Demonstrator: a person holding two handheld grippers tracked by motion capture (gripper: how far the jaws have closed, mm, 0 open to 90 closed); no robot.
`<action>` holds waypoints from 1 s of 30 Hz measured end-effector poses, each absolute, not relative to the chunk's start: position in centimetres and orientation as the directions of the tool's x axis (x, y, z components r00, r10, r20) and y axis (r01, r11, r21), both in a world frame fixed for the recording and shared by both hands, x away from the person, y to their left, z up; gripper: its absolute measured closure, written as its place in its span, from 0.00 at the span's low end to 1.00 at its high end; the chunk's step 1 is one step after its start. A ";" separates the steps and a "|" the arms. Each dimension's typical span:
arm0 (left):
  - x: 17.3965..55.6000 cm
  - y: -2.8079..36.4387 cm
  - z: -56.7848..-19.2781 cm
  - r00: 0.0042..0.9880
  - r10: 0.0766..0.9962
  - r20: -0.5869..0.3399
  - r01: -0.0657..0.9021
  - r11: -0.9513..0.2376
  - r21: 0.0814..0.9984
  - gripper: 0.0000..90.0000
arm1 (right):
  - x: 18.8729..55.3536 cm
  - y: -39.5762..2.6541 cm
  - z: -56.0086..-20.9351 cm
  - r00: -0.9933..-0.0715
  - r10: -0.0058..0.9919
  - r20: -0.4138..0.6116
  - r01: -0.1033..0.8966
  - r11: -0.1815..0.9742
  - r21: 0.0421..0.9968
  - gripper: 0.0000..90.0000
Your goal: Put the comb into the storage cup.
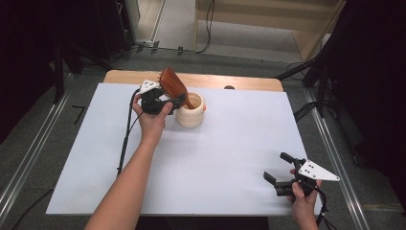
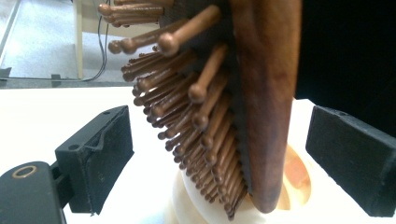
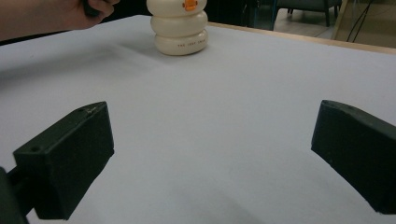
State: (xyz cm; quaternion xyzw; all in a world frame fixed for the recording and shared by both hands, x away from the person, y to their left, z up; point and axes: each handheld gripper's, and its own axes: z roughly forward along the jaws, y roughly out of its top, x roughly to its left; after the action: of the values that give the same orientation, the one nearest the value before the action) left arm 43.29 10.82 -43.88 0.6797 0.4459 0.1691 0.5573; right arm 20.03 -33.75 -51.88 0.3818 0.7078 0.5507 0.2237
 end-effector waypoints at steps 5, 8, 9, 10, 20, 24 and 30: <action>42.8 11.1 -44.0 0.555 0.795 -0.245 0.420 -0.014 0.908 0.09 | 20.0 -33.7 -51.9 -0.609 0.787 0.104 0.294 0.102 0.950 0.00; 42.4 11.3 -44.1 0.563 0.792 -0.238 0.419 -0.025 0.908 0.09 | 20.0 -33.7 -51.9 -0.608 0.788 0.102 0.295 0.104 0.950 0.00; 42.2 11.4 -44.1 0.563 0.793 -0.233 0.413 -0.026 0.910 0.09 | 20.0 -33.7 -51.9 -0.607 0.788 0.101 0.294 0.105 0.950 0.00; 42.0 11.6 -44.1 0.565 0.794 -0.226 0.407 -0.030 0.913 0.09 | 20.0 -33.7 -51.9 -0.607 0.788 0.101 0.294 0.105 0.950 0.00; 40.5 13.1 -44.6 0.559 0.804 -0.203 0.389 -0.038 0.920 0.09 | 20.0 -33.6 -51.9 -0.606 0.789 0.099 0.294 0.107 0.950 0.00; 39.9 13.6 -44.8 0.561 0.805 -0.192 0.388 -0.051 0.920 0.09 | 20.0 -33.6 -51.9 -0.609 0.788 0.097 0.293 0.109 0.950 0.00; 38.9 14.1 -45.0 0.572 0.803 -0.168 0.366 -0.067 0.928 0.04 | 20.0 -33.6 -51.9 -0.608 0.789 0.095 0.294 0.112 0.949 0.00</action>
State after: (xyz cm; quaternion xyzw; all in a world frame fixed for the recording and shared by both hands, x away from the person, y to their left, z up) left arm 38.86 14.11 -45.02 0.7020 0.4163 0.2015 0.5416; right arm 20.03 -33.59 -51.87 0.3808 0.7106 0.5467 0.2263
